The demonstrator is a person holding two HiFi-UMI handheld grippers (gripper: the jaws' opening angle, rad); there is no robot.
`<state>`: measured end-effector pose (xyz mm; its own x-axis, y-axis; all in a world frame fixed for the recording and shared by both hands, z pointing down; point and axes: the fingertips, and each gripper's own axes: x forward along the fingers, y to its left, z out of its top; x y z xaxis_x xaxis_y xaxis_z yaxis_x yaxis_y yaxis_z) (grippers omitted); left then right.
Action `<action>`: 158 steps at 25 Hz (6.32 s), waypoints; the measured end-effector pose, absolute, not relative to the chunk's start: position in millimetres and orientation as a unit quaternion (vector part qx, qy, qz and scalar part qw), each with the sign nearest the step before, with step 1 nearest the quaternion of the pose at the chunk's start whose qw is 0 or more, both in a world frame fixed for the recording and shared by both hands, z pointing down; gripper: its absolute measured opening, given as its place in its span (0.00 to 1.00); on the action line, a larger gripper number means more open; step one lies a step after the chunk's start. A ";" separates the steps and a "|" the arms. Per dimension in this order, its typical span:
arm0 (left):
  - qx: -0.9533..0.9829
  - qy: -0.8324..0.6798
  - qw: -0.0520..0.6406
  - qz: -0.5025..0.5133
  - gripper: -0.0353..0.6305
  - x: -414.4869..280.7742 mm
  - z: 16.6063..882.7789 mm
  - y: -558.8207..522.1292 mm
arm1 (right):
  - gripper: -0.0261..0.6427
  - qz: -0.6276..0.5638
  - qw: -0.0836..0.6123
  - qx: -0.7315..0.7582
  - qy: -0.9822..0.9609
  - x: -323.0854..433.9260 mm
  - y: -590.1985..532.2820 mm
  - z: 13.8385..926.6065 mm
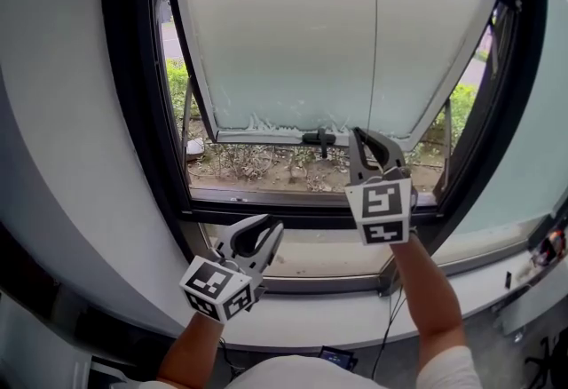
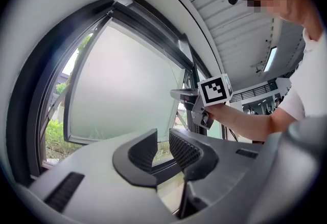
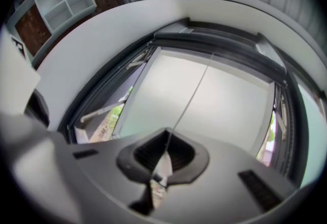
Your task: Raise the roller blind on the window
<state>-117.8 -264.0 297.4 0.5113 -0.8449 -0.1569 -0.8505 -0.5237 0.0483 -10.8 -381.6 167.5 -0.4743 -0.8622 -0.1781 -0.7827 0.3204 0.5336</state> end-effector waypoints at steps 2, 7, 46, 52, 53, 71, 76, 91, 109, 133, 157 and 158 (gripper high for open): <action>-0.869 0.488 0.015 0.078 0.19 -118.2 301.0 -263.8 | 0.07 -0.288 0.066 0.509 -0.809 -11.9 -382.9 163.5; -0.869 0.488 0.015 0.073 0.19 -119.1 303.6 -261.3 | 0.07 -0.295 0.052 0.512 -0.805 -11.1 -382.4 145.8; -0.876 0.479 0.010 0.060 0.19 -113.2 308.2 -252.9 | 0.08 -0.319 0.046 0.528 -0.785 -0.2 -383.4 102.4; -0.875 0.480 0.006 0.059 0.19 -116.5 310.4 -252.1 | 0.08 -0.303 0.049 0.522 -0.795 -5.6 -386.6 103.5; -0.875 0.480 0.005 0.059 0.19 -117.4 310.7 -252.0 | 0.08 -0.299 0.050 0.520 -0.798 -7.3 -387.1 104.1; -0.876 0.479 0.000 0.058 0.19 -148.1 316.0 -251.3 | 0.20 -0.255 0.083 0.507 -0.819 -40.7 -404.5 127.5; -0.877 0.476 0.001 0.057 0.19 -160.7 315.7 -251.6 | 0.22 -0.252 0.082 0.520 -0.812 -42.1 -405.2 128.7; -0.893 0.446 0.001 0.059 0.19 -167.4 312.9 -248.3 | 0.24 -0.238 0.095 0.560 -0.788 -26.6 -398.8 138.3; -0.913 0.403 -0.015 0.058 0.19 -146.0 324.8 -213.5 | 0.13 -0.197 0.073 0.556 -0.804 -5.8 -319.9 178.7; -0.878 0.465 -0.097 0.060 0.15 -30.7 381.2 -79.0 | 0.10 -0.049 0.098 0.482 -0.869 121.4 -151.7 342.9; -0.868 0.471 -0.155 0.018 0.14 -23.8 435.2 52.4 | 0.10 0.057 0.112 0.441 -0.889 122.4 0.8 437.1; -0.869 0.470 -0.155 0.015 0.14 -30.2 436.4 56.3 | 0.10 0.062 0.115 0.442 -0.887 117.0 5.3 440.8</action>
<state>-30.2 56.3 436.4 0.5573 -0.8216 0.1202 -0.8124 -0.5096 0.2834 117.0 5.3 440.8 -0.5823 -0.7709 0.2582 -0.7992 0.6010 -0.0078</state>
